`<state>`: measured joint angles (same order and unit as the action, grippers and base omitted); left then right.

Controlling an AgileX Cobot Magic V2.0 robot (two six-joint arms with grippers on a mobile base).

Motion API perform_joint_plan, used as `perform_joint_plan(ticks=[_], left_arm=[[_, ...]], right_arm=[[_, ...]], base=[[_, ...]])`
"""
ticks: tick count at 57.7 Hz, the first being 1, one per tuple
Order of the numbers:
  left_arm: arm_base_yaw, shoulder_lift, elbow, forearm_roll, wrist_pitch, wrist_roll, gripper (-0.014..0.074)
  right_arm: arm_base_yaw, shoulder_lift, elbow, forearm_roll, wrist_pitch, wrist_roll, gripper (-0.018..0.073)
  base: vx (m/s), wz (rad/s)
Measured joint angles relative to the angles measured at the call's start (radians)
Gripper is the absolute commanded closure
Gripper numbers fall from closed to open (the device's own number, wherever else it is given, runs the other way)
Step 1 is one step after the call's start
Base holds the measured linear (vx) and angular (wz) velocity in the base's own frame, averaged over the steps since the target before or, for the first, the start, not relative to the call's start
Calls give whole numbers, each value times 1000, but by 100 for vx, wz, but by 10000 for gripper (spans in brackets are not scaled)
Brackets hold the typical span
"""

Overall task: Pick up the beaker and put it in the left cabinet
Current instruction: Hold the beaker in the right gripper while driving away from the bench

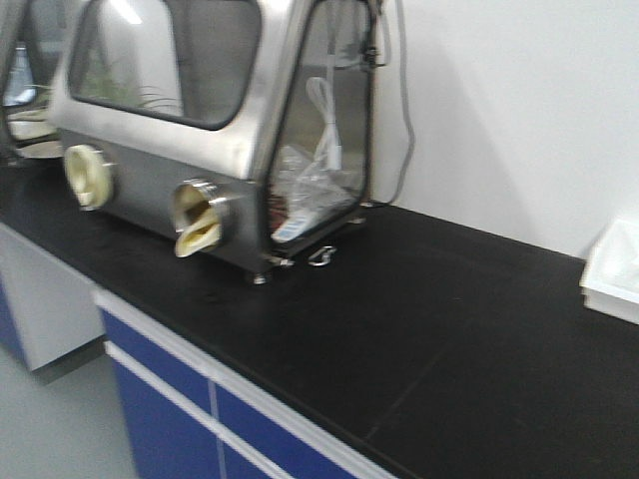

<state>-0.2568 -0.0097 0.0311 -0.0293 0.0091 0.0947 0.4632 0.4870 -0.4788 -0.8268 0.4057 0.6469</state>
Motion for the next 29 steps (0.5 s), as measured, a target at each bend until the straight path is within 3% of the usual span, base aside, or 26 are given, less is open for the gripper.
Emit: perform_joint_plan(ticks=[29], left_arm=[[0, 0, 0, 0, 0, 0, 595]], right_arm=[[0, 0, 0, 0, 0, 0, 562]], base=[[-6, 70]])
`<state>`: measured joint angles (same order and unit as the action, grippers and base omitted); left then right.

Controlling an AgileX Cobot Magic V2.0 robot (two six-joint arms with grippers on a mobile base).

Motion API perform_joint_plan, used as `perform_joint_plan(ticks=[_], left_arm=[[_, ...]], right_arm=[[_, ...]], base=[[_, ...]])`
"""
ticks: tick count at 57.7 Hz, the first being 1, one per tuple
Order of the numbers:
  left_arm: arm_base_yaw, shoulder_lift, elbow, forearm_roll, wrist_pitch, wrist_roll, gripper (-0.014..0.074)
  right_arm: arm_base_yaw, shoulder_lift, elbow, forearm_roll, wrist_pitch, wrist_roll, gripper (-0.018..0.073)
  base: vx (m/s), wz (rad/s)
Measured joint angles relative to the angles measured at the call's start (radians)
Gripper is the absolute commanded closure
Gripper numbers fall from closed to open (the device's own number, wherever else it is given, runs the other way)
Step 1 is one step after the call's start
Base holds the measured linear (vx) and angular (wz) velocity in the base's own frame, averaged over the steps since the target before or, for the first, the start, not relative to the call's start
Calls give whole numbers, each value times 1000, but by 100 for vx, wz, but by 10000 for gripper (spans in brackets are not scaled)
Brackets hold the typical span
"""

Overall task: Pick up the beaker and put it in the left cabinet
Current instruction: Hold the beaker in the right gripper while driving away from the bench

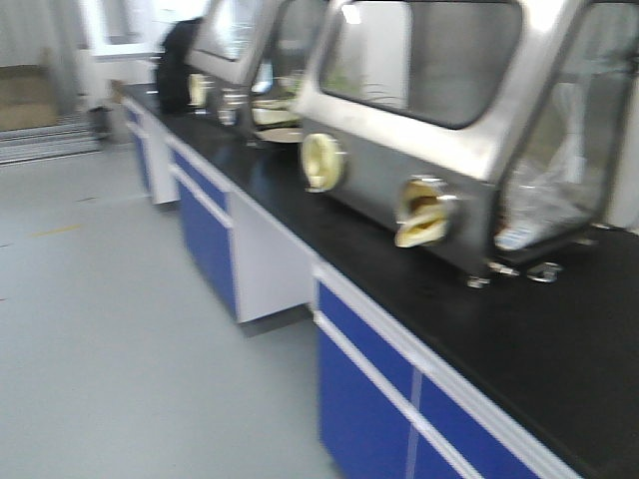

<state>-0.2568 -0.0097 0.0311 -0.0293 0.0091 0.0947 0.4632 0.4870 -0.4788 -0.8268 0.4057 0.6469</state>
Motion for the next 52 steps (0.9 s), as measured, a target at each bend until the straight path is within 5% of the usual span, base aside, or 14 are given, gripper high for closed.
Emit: perform_joint_plan(ticks=[52], left_arm=[[0, 0, 0, 0, 0, 0, 595]], right_arm=[[0, 0, 0, 0, 0, 0, 562]], base=[[17, 53]])
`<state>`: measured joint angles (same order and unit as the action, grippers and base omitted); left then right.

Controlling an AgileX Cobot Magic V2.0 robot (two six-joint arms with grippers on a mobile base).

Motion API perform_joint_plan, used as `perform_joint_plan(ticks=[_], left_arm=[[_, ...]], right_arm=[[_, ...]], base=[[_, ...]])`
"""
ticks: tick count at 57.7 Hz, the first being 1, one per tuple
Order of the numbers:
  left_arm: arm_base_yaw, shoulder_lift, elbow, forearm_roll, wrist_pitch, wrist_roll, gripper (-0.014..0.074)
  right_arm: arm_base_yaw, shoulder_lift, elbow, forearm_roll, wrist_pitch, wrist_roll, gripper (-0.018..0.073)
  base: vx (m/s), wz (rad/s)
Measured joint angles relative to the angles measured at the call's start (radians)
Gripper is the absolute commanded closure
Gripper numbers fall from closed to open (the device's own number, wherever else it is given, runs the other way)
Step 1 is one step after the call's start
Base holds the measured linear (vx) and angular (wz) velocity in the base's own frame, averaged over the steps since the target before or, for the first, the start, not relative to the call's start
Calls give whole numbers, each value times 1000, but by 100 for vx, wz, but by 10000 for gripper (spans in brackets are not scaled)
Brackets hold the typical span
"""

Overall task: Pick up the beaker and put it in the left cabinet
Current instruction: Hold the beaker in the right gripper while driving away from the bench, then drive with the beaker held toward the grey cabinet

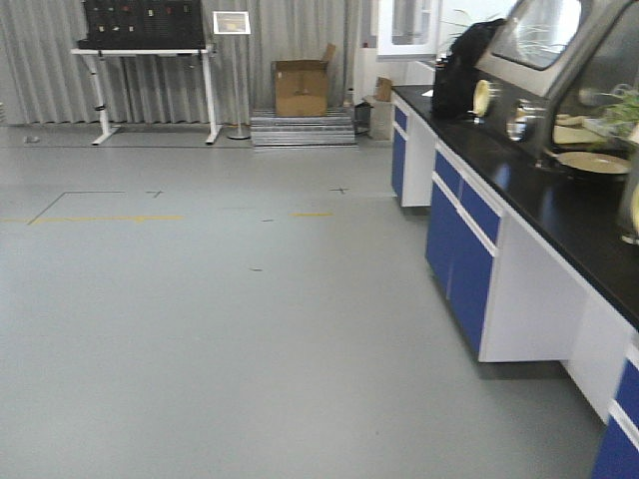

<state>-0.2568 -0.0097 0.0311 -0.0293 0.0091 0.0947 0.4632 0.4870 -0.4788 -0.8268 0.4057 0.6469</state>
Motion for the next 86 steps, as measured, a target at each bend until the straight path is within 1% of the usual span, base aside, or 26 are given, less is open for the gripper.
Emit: perform_joint_plan(ticks=[23, 53, 86], left_arm=[[0, 0, 0, 0, 0, 0, 595], [0, 0, 0, 0, 0, 0, 595], [0, 0, 0, 0, 0, 0, 595]], right_arm=[[0, 0, 0, 0, 0, 0, 562], [0, 0, 0, 0, 0, 0, 562], [0, 0, 0, 0, 0, 0, 562]], base=[[40, 21], [55, 15], [62, -5]])
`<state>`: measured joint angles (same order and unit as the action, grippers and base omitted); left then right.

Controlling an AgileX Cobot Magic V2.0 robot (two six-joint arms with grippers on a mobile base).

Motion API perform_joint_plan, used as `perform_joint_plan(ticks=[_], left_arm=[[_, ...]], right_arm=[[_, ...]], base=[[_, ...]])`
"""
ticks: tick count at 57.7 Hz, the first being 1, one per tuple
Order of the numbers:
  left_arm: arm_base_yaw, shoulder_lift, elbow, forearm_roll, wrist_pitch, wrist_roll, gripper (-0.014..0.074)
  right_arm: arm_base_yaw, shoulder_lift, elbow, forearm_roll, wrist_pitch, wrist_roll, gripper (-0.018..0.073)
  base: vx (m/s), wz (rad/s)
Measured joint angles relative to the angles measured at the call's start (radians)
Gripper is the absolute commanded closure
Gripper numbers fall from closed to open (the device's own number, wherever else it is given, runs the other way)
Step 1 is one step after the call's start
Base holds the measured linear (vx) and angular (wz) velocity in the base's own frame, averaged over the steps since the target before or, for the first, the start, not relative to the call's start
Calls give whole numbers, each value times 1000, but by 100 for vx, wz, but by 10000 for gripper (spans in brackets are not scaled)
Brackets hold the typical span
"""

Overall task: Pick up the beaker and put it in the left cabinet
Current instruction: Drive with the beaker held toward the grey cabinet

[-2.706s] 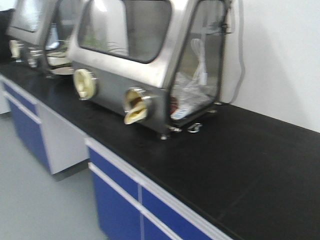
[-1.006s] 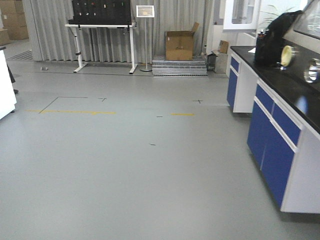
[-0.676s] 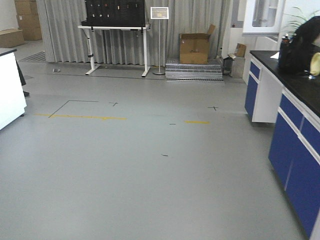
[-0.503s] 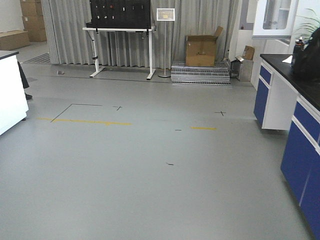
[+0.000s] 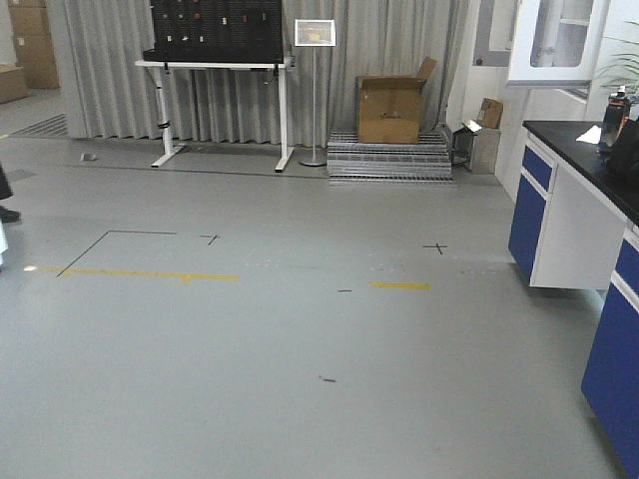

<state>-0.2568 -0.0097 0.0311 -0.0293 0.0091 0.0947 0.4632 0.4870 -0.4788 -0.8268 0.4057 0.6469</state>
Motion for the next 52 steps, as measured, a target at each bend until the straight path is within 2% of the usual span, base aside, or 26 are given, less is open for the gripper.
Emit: perform_joint_plan(ticks=[52], left_arm=[[0, 0, 0, 0, 0, 0, 595]], right_arm=[[0, 0, 0, 0, 1, 0, 562]], base=[[65, -6]])
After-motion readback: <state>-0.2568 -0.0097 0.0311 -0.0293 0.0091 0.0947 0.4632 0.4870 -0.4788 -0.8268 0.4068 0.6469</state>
